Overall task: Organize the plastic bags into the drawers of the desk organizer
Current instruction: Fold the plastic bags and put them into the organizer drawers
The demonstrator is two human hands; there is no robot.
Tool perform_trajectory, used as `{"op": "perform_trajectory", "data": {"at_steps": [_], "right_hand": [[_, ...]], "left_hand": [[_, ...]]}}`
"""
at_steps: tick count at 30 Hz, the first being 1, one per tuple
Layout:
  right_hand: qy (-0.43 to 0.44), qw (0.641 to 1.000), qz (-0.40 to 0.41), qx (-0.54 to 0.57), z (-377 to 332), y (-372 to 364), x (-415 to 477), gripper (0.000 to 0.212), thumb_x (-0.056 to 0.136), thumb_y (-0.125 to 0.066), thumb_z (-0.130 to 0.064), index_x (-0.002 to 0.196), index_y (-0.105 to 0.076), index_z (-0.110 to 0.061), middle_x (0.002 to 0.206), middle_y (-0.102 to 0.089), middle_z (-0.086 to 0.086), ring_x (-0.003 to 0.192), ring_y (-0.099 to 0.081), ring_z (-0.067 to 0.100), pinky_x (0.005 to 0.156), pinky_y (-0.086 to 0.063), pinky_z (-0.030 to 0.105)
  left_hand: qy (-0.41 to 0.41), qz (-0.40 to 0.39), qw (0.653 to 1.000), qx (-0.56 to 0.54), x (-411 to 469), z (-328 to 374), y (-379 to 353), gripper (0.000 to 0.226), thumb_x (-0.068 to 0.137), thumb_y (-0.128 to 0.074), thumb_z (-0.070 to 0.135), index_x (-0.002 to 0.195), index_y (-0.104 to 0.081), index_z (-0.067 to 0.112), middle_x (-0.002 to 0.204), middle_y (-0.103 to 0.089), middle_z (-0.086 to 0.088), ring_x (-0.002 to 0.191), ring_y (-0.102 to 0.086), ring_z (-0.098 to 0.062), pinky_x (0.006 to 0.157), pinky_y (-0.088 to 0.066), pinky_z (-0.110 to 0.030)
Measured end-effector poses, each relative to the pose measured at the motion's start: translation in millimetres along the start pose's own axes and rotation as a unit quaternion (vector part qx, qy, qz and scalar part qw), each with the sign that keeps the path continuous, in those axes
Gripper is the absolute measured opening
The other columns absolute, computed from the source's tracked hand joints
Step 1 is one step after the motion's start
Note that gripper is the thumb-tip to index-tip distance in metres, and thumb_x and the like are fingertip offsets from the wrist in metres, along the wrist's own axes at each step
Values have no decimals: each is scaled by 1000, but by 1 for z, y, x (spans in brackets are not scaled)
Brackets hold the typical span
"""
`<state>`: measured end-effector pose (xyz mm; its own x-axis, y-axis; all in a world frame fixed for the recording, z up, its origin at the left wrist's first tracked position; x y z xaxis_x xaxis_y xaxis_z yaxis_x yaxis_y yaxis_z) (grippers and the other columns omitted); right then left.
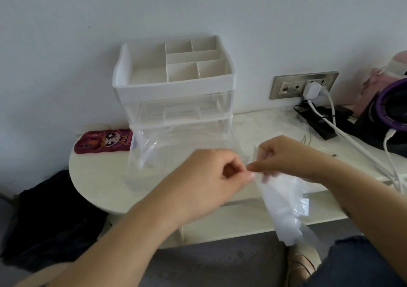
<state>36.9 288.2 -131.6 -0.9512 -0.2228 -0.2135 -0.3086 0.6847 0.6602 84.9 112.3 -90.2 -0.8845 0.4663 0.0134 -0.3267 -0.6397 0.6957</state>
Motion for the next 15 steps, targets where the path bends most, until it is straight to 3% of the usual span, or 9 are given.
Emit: {"op": "perform_trajectory", "data": {"at_steps": [3,5,9,13,15], "right_hand": [[9,993,1,121,-7,2,-4,33,61,-80,-40,65,-64,-12,60,-68,4,55,-58,7,54,-46,13],[14,983,-5,181,-14,3,-7,32,57,-81,-40,63,-64,-13,61,-64,7,55,-58,8,56,-48,15],[44,954,18,296,-31,6,-13,27,53,-77,-34,56,-58,-15,56,-55,5,50,-52,10,50,-46,16],[110,957,62,262,-54,12,-22,41,52,-77,-49,61,-62,-12,58,-59,7,55,-53,20,54,-44,32],[156,958,88,224,-68,17,-26,45,59,-73,-56,67,-67,-12,60,-62,6,56,-57,15,57,-46,30]], "left_hand": [[59,-96,994,-9,4,-8,-29,50,84,-55,58,128,-52,35,110,-63,19,99,-59,5,90,-49,-23],[57,-111,992,-38,9,-9,-38,65,84,-54,60,140,-41,29,128,-56,15,112,-54,2,100,-44,-28],[31,-143,963,-225,12,2,-52,66,78,-56,60,136,-45,30,129,-57,15,118,-54,-2,105,-41,-35],[23,-153,879,-450,13,16,-46,59,85,-61,47,138,-45,26,128,-61,1,121,-55,-13,99,-46,-33],[22,-144,841,-521,15,19,-33,60,83,-61,47,135,-49,20,129,-59,-9,122,-54,-20,96,-47,-33]]}}
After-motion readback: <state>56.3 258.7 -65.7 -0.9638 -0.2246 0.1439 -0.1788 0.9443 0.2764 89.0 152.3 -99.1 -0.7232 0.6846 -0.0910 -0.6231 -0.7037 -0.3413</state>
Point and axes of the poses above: each hand's wrist, its own x-axis towards the middle knuckle, its own y-axis out of the back of the hand, z = x × y, the point moved 5 cm from there along x, towards the middle knuckle
